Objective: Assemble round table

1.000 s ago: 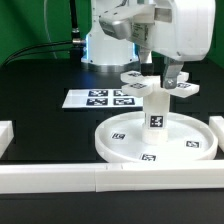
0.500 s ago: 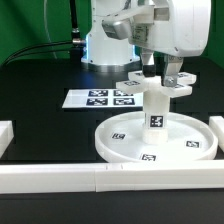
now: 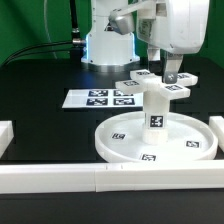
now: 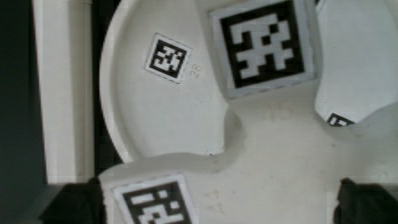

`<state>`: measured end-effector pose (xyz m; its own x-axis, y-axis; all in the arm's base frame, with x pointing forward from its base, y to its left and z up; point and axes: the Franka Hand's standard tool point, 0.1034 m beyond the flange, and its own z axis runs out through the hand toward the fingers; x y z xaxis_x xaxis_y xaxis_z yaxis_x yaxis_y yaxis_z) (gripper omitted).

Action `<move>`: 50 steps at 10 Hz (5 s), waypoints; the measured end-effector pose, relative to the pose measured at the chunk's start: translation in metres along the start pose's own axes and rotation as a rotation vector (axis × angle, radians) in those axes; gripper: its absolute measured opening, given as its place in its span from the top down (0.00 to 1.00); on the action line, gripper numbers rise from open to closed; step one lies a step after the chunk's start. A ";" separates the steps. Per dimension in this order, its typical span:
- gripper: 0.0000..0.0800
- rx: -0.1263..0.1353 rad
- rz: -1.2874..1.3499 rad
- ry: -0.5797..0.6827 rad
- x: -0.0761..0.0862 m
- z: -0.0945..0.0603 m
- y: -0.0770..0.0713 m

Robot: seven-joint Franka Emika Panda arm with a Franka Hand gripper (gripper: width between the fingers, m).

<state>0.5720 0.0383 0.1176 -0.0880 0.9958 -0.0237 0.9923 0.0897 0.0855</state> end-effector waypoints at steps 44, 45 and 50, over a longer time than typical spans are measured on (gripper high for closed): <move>0.43 0.005 1.694 0.091 0.001 0.020 -0.033; 0.43 0.008 1.735 0.094 0.001 0.020 -0.032; 0.43 0.040 2.137 0.126 0.000 0.016 -0.035</move>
Offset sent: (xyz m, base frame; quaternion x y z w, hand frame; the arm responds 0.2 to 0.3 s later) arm -0.0184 -0.0086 0.0094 -0.0167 0.0231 0.1241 0.9919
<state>0.5389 0.0347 0.0989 0.8811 -0.4609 0.1059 -0.4471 -0.8848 -0.1315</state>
